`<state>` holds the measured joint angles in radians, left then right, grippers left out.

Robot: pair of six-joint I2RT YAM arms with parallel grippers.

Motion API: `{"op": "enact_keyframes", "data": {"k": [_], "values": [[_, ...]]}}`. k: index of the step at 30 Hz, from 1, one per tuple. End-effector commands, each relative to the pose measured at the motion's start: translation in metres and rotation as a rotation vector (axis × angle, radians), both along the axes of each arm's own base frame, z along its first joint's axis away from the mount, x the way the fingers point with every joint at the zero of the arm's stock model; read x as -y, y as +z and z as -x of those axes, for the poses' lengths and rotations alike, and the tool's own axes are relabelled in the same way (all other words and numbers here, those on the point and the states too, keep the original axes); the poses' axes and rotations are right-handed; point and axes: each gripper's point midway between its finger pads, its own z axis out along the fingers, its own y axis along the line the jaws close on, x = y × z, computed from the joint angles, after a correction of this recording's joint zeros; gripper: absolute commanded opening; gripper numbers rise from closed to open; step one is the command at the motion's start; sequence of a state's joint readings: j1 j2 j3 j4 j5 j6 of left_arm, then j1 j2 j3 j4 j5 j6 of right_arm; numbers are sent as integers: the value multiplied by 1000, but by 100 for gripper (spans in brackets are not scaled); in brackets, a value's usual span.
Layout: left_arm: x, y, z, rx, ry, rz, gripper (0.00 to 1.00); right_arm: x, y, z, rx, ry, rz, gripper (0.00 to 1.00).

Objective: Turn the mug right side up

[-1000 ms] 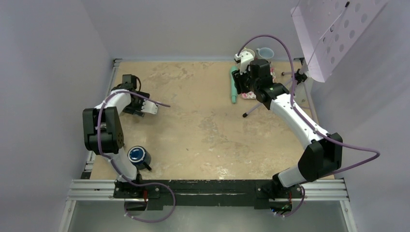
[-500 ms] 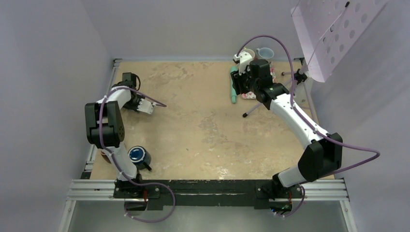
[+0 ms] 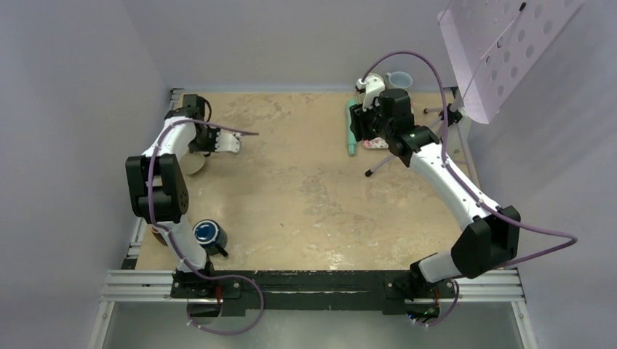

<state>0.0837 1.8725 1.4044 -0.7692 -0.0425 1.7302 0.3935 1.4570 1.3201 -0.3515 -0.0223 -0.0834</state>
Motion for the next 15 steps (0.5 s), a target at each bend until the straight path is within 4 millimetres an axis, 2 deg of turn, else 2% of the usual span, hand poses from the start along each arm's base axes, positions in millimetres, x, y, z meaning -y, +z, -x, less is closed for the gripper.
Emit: {"op": "enact_keyframes", "data": {"k": [1, 4, 9, 13, 15], "values": [[74, 68, -9, 72, 219, 462, 0, -18, 48, 10, 73, 10, -210, 50], [104, 90, -11, 56, 367, 685, 0, -39, 49, 13, 59, 35, -343, 52], [154, 110, -9, -36, 579, 1060, 0, -103, 40, 22, 37, 138, -489, 58], [183, 118, -7, -173, 733, 1282, 0, -161, 27, 34, -40, 268, -596, 80], [190, 120, -10, -205, 788, 1356, 0, -185, 16, 38, -82, 318, -624, 82]]}}
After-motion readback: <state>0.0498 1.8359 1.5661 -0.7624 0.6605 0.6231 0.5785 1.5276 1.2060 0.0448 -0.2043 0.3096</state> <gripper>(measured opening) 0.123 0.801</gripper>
